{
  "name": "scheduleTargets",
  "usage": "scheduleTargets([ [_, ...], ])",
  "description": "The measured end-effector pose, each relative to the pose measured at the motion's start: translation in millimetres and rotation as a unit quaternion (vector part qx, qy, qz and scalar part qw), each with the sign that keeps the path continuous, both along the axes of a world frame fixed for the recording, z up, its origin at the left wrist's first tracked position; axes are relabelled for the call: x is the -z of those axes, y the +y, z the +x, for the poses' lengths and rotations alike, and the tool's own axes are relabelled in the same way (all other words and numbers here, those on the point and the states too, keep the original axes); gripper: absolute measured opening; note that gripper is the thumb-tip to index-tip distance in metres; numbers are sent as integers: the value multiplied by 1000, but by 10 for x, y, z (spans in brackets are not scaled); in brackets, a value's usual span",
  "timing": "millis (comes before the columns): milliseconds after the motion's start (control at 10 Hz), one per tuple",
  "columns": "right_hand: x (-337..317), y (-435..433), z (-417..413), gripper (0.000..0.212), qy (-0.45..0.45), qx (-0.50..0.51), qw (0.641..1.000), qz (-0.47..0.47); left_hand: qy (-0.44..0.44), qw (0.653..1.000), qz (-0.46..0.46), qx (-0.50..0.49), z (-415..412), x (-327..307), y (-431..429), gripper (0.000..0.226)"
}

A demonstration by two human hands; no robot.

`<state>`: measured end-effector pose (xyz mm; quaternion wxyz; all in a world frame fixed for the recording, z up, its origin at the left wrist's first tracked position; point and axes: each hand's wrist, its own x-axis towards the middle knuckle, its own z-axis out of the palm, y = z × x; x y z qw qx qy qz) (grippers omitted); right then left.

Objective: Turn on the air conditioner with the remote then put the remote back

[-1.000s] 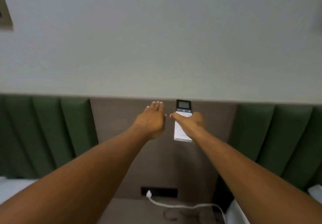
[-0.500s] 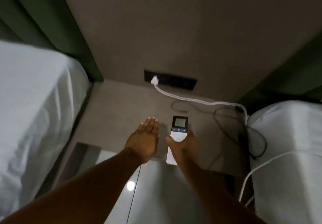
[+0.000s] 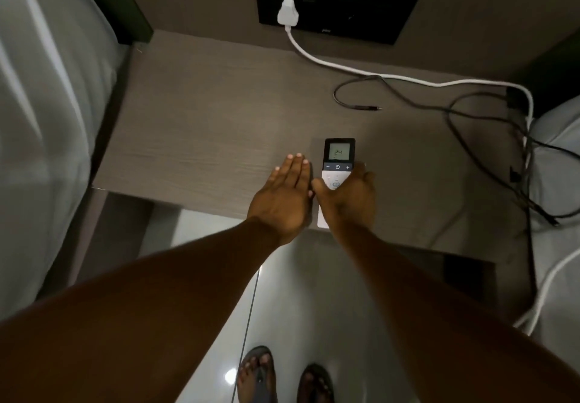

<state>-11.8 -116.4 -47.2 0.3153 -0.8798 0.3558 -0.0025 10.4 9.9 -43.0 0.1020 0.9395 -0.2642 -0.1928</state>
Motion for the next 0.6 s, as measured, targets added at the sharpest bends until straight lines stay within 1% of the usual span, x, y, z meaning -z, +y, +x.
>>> scheduleTargets([
  [200,20,55,79,94,26,17,998,-62,5,1000,-4,-7,77,75,-12,61],
  [300,71,135,61,99,42,6,994,-98,0,1000,1,-3,94,114,19,61],
  [400,75,168,37,97,42,-9,992,-120,2,1000,-4,-1,85,124,42,60],
  [500,93,200,41,99,58,-1,989,-140,3,1000,-7,-9,81,114,38,62],
  [600,80,191,36,99,59,-3,987,-147,25,1000,-15,2,65,56,33,65],
])
